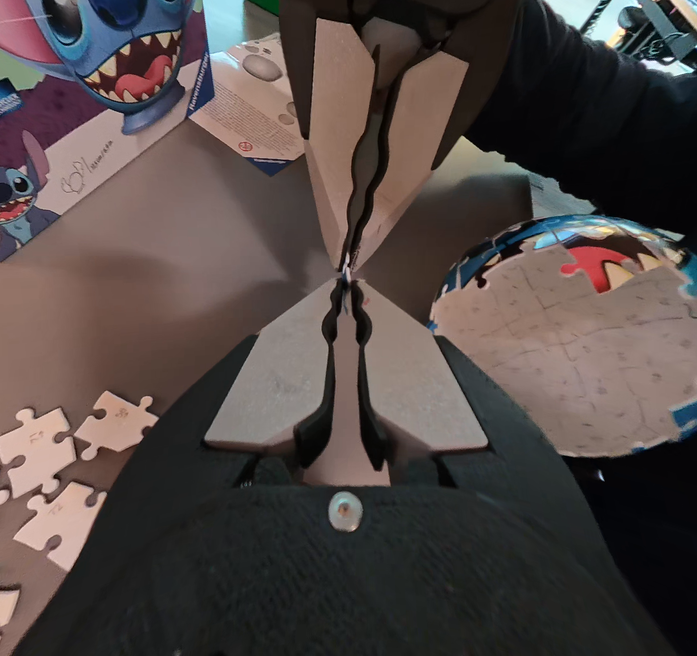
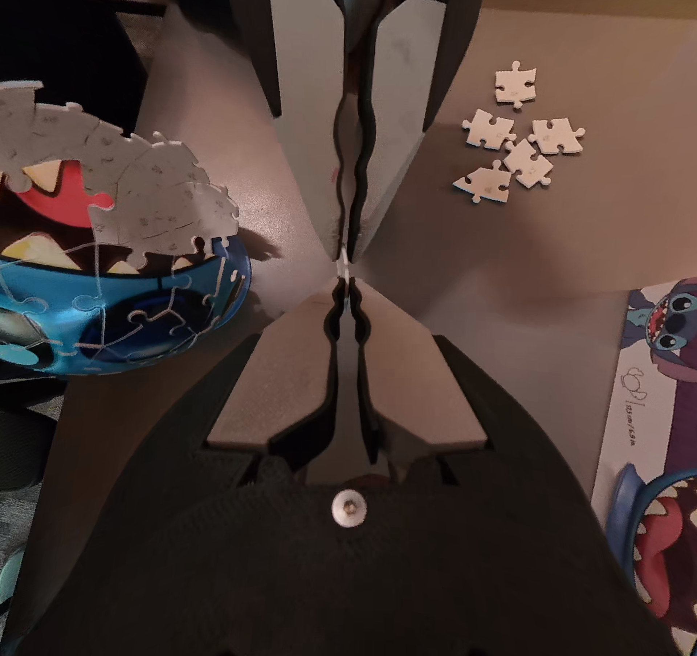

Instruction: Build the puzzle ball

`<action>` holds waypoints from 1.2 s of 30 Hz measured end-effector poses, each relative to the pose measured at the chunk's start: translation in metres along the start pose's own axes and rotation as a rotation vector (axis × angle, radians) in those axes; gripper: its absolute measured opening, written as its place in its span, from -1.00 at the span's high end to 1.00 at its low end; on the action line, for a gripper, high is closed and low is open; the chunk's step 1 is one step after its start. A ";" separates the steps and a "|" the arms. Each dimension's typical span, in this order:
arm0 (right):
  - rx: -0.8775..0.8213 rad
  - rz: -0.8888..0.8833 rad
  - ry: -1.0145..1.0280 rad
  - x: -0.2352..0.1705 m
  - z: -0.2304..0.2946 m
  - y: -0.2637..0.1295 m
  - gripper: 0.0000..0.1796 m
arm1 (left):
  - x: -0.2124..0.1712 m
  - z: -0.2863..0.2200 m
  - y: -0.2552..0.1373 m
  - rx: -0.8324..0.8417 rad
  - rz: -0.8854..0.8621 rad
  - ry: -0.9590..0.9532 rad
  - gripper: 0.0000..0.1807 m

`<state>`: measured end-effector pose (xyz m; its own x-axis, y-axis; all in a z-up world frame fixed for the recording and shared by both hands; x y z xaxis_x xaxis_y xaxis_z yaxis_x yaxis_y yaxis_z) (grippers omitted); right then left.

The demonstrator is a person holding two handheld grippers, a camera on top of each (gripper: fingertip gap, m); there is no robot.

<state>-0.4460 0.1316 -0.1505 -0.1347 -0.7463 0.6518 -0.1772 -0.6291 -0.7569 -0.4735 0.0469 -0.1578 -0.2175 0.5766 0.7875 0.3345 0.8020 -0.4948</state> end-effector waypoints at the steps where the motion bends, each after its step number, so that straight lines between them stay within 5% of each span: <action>1: 0.000 -0.006 0.006 0.000 -0.001 0.000 1.00 | 0.000 0.001 -0.001 0.014 -0.007 0.002 0.99; 14: -0.048 -0.292 0.225 0.006 -0.013 -0.018 0.98 | 0.004 0.007 -0.024 0.024 -0.247 -0.109 1.00; 25: -0.045 -0.361 0.292 0.013 -0.014 -0.019 1.00 | 0.006 0.003 -0.034 0.045 -0.360 -0.128 1.00; 36: 0.042 -0.155 0.227 0.024 0.001 -0.017 1.00 | -0.008 -0.015 -0.031 -0.009 -0.273 -0.181 0.98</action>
<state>-0.4451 0.1241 -0.1219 -0.3249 -0.5753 0.7506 -0.1728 -0.7442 -0.6452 -0.4681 0.0148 -0.1436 -0.4597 0.3598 0.8119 0.2496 0.9297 -0.2707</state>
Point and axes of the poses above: each gripper's, where its closed fingertips meet, y out along the fingers, x out of its top, z = x × y across the jaws, the point moved 6 cm from there along -y, back along the fingers, and after that the axes turned 8 degrees about -y, right-handed, at the moved point
